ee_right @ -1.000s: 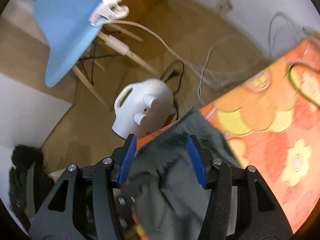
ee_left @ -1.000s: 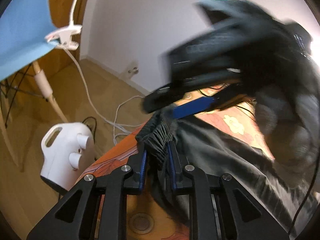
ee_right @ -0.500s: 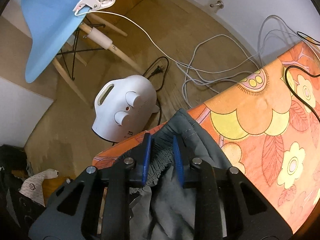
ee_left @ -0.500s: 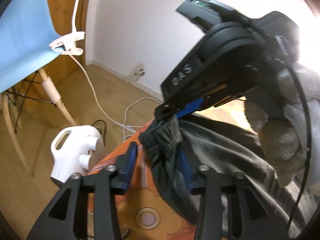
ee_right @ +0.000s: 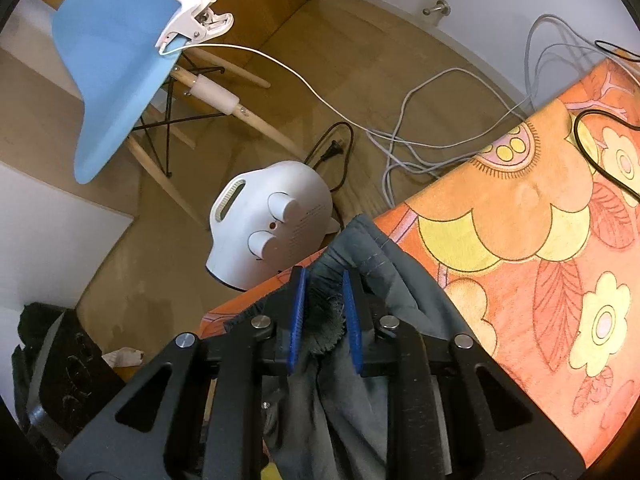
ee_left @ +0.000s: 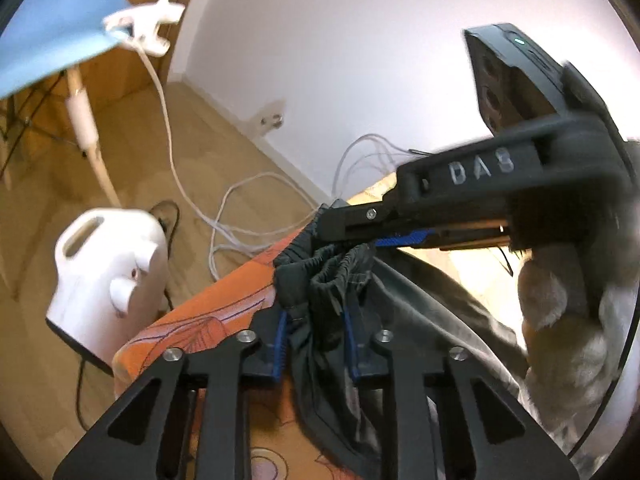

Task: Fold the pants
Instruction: 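Lift the waistband with both tools and carry it over the pants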

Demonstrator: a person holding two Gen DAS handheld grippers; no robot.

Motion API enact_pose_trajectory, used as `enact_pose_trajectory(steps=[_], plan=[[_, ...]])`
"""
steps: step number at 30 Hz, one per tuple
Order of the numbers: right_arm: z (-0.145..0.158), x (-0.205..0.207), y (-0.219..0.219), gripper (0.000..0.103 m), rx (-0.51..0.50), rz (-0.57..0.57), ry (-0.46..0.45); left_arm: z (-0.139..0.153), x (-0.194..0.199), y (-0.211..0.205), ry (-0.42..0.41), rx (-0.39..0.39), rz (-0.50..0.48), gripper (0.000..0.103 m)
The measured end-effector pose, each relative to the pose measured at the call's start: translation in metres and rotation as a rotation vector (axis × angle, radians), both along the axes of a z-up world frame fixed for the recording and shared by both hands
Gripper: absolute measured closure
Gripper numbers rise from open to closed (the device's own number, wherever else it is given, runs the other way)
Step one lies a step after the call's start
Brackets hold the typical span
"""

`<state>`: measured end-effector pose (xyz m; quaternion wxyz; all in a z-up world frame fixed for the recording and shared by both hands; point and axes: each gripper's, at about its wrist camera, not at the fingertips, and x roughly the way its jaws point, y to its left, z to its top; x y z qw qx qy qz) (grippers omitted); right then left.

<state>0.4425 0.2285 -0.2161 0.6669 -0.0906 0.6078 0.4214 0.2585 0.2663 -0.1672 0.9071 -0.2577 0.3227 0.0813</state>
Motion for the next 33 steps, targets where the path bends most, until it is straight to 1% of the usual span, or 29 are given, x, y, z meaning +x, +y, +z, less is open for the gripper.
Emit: enact_pose_trajectory(steps=[2, 3, 4, 5, 7, 9, 10, 14, 18, 19, 20, 22, 24, 26, 27, 28, 30, 32, 33], plan=[[0.006, 0.005, -0.004, 0.07, -0.005, -0.02, 0.026, 0.009, -0.003, -0.013, -0.029, 0.072, -0.024, 0.087], [0.009, 0.007, -0.007, 0.061, 0.001, -0.026, 0.034, 0.012, -0.002, -0.017, -0.037, 0.093, -0.031, 0.087], [0.014, 0.008, -0.009, 0.056, 0.007, -0.029, 0.036, 0.015, -0.003, -0.021, -0.046, 0.113, -0.037, 0.087], [0.019, 0.008, -0.01, 0.054, 0.006, -0.023, 0.036, 0.018, -0.005, -0.024, -0.06, 0.132, -0.044, 0.087], [0.027, 0.01, -0.01, 0.047, -0.001, -0.014, 0.053, 0.023, -0.006, -0.029, -0.075, 0.159, -0.058, 0.087], [0.029, 0.011, -0.009, 0.045, -0.019, -0.016, 0.082, 0.025, -0.008, -0.035, -0.087, 0.189, -0.066, 0.087], [0.027, 0.012, -0.008, 0.044, -0.047, -0.017, 0.092, 0.025, -0.008, -0.038, -0.089, 0.207, -0.074, 0.087], [0.014, 0.003, 0.001, 0.044, -0.152, 0.006, 0.071, 0.026, -0.012, -0.054, -0.091, 0.269, -0.118, 0.087], [0.002, -0.009, 0.011, 0.044, -0.177, 0.035, 0.077, 0.025, -0.015, -0.07, -0.096, 0.341, -0.17, 0.088], [-0.001, -0.011, 0.013, 0.046, -0.188, 0.041, 0.073, 0.026, -0.016, -0.075, -0.095, 0.355, -0.181, 0.088], [-0.003, -0.013, 0.012, 0.05, -0.197, 0.044, 0.063, 0.026, -0.017, -0.079, -0.094, 0.365, -0.192, 0.088], [-0.002, -0.013, 0.008, 0.076, -0.205, 0.033, 0.057, 0.027, -0.018, -0.08, -0.093, 0.35, -0.201, 0.087], [0.003, -0.008, -0.004, 0.084, -0.175, -0.002, 0.069, 0.03, -0.022, -0.078, -0.085, 0.314, -0.209, 0.085], [0.014, -0.004, -0.021, 0.086, -0.139, -0.036, 0.056, 0.034, -0.027, -0.074, -0.08, 0.273, -0.211, 0.081], [0.02, -0.003, -0.03, 0.087, -0.119, -0.055, 0.054, 0.038, -0.034, -0.071, -0.082, 0.251, -0.215, 0.076], [0.026, -0.002, -0.036, 0.087, -0.105, -0.072, 0.053, 0.041, -0.039, -0.068, -0.089, 0.24, -0.218, 0.074], [0.042, 0.0, -0.057, 0.087, -0.061, -0.124, 0.054, 0.051, -0.055, -0.064, -0.099, 0.232, -0.218, 0.073], [0.057, 0.0, -0.077, 0.087, -0.019, -0.171, 0.053, 0.058, -0.067, -0.064, -0.102, 0.214, -0.217, 0.069], [0.067, -0.001, -0.087, 0.087, 0.005, -0.193, 0.052, 0.061, -0.074, -0.064, -0.104, 0.201, -0.213, 0.063]])
